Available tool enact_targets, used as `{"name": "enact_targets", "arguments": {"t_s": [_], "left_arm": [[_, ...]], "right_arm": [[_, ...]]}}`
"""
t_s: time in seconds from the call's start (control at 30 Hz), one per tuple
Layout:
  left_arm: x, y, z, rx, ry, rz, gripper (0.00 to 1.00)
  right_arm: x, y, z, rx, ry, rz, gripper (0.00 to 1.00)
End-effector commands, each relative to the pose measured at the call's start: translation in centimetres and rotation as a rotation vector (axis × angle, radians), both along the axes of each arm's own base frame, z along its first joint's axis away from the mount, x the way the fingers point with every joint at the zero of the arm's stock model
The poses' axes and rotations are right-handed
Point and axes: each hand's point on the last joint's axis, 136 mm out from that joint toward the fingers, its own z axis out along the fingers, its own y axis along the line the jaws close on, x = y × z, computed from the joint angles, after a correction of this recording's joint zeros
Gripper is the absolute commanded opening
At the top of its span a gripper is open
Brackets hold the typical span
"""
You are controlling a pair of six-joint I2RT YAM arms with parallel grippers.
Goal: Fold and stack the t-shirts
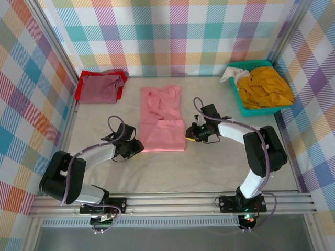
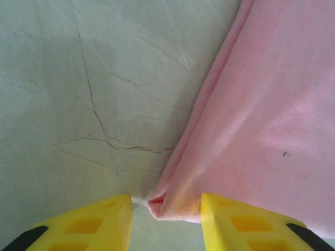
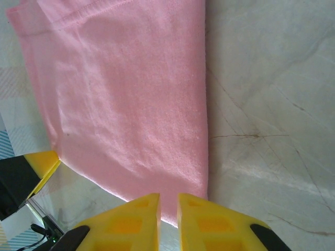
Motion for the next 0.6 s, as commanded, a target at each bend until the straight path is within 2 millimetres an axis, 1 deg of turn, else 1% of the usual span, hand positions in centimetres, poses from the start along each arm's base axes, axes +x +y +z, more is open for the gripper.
{"name": "enact_targets", "arguments": {"t_s": [0.0, 0.2, 0.37, 0.57], "left_arm": [[1.4, -0.8, 0.6, -0.015, -0.038, -0.027, 0.39], [2.4, -1.2, 1.0, -0.01, -0.051, -0.037, 0.38], [3.2, -1.6, 1.6, -0.014, -0.056, -0.049, 0.35], [3.3, -1.7, 1.3, -0.002, -0.04, -0.058, 0.34]], "right_arm": [[-0.5, -0.1, 0.0, -0.003, -0.006, 0.01, 0.17], [-0.8, -0.2, 0.1, -0.004, -0.011, 0.009, 0.18], [-1.0, -0.4, 0.1, -0.007, -0.011, 0.008, 0.18], [-1.0, -0.3, 0.0, -0.002, -0.011, 0.006, 0.19]]}}
